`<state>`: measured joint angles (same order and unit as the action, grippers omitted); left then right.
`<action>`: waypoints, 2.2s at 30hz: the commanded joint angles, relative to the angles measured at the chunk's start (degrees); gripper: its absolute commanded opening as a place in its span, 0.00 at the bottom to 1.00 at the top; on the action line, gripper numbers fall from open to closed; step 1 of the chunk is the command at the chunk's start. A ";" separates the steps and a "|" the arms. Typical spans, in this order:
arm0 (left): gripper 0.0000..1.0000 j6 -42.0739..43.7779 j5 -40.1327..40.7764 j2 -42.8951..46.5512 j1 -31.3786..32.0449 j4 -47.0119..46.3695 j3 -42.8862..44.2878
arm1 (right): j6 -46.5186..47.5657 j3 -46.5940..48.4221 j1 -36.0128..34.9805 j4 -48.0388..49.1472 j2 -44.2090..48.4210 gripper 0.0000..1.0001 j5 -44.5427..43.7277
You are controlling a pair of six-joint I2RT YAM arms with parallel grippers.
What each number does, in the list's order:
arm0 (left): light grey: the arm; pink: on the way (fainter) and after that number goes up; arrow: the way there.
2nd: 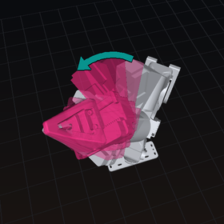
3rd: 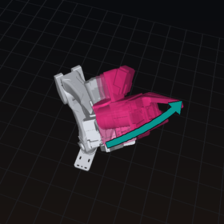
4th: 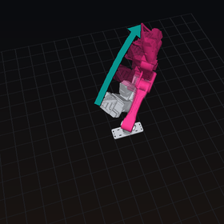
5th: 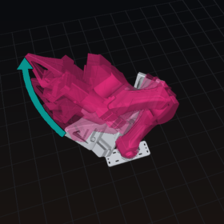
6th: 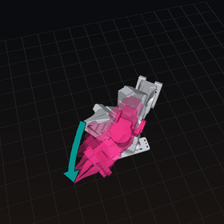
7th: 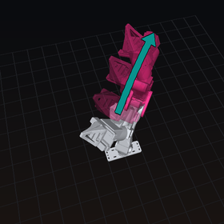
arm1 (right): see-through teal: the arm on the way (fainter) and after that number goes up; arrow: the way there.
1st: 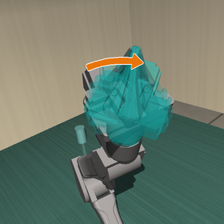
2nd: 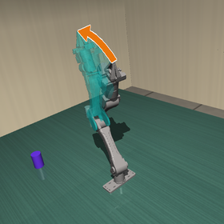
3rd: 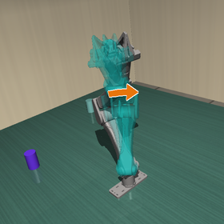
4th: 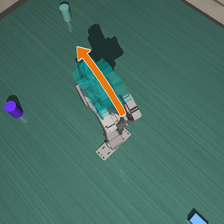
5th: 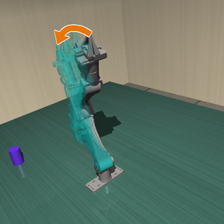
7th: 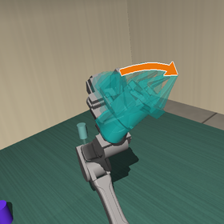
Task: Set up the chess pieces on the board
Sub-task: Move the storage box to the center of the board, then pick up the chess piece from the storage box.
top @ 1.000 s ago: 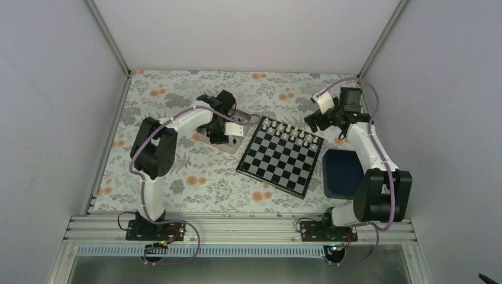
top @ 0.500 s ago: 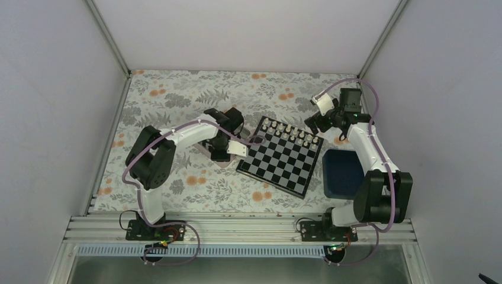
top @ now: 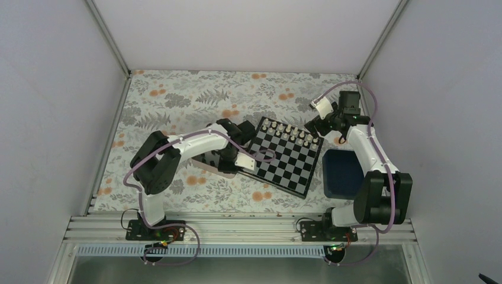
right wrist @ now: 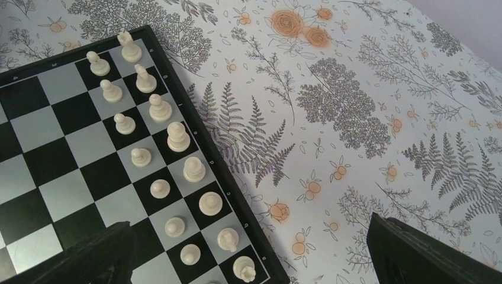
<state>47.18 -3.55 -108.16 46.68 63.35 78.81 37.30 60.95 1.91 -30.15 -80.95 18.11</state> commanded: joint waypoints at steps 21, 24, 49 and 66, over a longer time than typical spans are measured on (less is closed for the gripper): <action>0.09 -2.28 10.19 11.68 4.39 7.23 7.26 | 4.58 7.85 -3.81 -7.23 -0.74 1.00 2.47; 0.41 -1.70 12.04 14.46 2.86 8.43 12.07 | 5.15 11.81 -7.60 -9.90 -2.77 1.00 1.04; 1.00 -15.77 4.76 24.75 -42.30 -41.89 -3.26 | -1.82 54.67 -48.35 -20.79 -45.48 0.53 -2.84; 1.00 -17.40 0.53 26.15 -46.32 -45.67 -10.30 | -3.59 58.32 -52.40 -15.67 -54.33 0.50 -2.29</action>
<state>30.83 -0.95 -83.74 1.17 19.90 69.97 34.76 117.23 -49.21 -47.00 -133.82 15.77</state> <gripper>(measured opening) 0.999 0.516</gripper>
